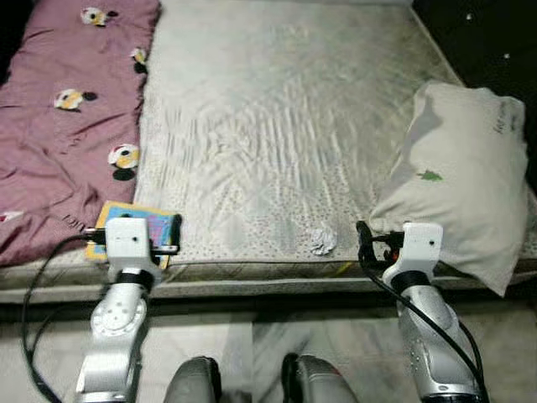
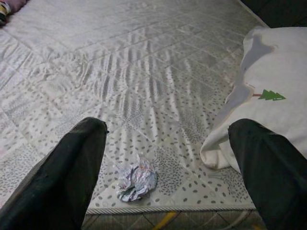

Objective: Clean up the room

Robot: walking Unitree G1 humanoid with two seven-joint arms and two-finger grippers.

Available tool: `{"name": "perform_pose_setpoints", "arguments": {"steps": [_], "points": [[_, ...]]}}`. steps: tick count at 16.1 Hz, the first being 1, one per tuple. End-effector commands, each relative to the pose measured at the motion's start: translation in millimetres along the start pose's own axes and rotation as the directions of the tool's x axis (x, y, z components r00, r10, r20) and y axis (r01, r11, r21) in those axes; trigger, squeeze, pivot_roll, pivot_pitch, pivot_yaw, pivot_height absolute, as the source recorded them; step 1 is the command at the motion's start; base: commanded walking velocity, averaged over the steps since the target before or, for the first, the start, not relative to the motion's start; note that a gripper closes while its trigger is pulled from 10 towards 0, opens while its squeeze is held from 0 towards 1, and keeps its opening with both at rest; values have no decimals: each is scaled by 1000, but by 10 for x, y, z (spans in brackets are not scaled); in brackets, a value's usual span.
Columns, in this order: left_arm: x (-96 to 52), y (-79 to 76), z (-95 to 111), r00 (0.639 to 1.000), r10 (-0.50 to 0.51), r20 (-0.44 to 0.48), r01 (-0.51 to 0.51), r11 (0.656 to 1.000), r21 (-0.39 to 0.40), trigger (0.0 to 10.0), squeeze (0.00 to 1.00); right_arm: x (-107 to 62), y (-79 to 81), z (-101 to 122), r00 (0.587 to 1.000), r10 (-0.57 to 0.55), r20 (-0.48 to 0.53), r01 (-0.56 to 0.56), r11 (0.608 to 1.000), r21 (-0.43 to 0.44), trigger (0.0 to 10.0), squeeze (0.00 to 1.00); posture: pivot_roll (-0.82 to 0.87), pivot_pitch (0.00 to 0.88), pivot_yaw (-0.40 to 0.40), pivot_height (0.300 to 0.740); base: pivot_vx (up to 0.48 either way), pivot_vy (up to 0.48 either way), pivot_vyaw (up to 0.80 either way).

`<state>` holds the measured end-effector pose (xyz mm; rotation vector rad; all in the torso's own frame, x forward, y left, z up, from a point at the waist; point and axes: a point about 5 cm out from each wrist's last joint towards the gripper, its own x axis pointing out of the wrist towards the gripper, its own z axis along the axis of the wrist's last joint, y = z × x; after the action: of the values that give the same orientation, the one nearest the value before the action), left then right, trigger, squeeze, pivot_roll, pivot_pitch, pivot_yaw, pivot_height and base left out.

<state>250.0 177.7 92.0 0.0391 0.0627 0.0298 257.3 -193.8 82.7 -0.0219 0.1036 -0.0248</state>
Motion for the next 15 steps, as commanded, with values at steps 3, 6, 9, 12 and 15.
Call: {"name": "perform_pose_setpoints", "arguments": {"steps": [3, 6, 9, 12, 15], "points": [[-19, 30, 25, 1000, 9, 22, -10, 1000, 15, 10000, 0, -25, -42, 109, 998, -30, 59, 26, 998, 64, 10000, 0, -20, 160, -11, 740, 0, 0, 0], [-49, 51, -35, 998, 53, 18, -53, 998, 36, 10000, 0, -64, -29, 81, 997, -50, 66, 44, 996, 81, 10000, 0, -18, 69, 10, 740, 0, 0, 0], [9, -15, -73, 999, 33, 31, -35, 998, 58, 10000, 0, -39, 8, 11, 997, -52, 60, 46, 994, 96, 10000, 0, -14, 0, 16, 740, 0, 0, 0], [202, -87, -61, 999, 17, 46, -19, 999, 48, 10000, 0, 143, 57, 88, 993, -60, 103, 48, 993, 112, 10000, 0, -19, 0, 35, 740, 0, 0, 0], [257, -79, -54, 999, -13, 51, 10, 998, 68, 10000, 0, 195, 51, 105, 992, -58, 111, 47, 994, 100, 10000, 0, -14, 0, 23, 740, 0, 0, 0]]}}
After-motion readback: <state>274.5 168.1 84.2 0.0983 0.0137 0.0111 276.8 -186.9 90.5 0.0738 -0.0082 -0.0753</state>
